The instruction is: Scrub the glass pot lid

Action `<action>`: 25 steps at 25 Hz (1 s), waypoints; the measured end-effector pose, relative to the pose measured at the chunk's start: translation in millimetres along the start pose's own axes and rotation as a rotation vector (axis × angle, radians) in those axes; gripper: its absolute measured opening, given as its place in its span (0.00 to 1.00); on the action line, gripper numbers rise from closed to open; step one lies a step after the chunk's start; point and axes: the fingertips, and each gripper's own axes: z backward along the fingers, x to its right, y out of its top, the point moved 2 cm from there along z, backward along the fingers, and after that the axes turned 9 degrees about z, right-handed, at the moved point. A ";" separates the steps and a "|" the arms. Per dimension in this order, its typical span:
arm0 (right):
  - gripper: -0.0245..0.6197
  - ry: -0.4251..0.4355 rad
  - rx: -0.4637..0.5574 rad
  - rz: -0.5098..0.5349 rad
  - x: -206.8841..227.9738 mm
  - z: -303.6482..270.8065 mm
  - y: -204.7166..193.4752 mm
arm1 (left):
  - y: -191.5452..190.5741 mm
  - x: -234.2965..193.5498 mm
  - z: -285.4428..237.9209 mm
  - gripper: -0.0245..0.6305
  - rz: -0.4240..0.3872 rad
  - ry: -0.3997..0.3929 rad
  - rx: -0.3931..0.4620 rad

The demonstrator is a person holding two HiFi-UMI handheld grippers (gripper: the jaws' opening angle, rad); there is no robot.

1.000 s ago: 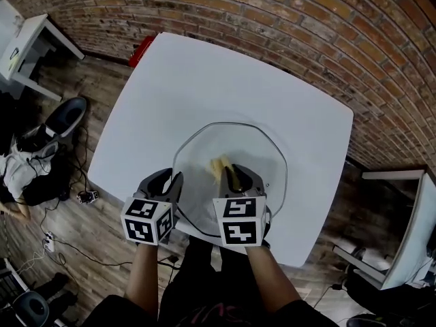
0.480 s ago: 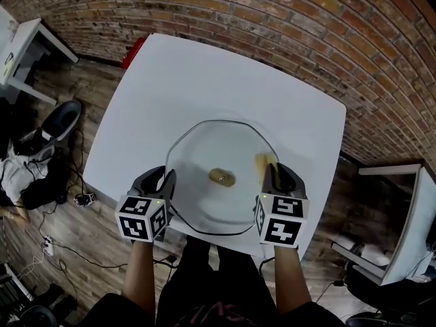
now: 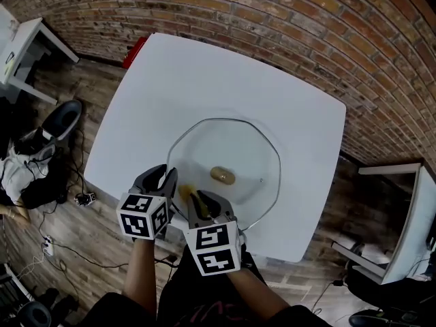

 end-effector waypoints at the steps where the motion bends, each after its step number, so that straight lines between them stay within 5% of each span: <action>1: 0.13 -0.010 0.001 0.008 1.2 -1.8 -1.8 | 0.1 0.1 0.0 0.19 -0.002 0.000 -0.001; 6: 0.12 -0.089 -0.061 -0.010 35.7 2.2 -17.2 | -0.7 0.2 1.4 0.19 0.003 0.002 0.001; 18: 0.13 -0.424 -0.118 -0.090 159.5 68.4 -52.6 | -0.4 -0.4 0.0 0.19 0.000 0.001 0.009; 25: 0.13 -0.402 -0.041 -0.123 156.7 74.0 -41.9 | 4.8 0.4 2.2 0.19 -0.013 0.002 0.024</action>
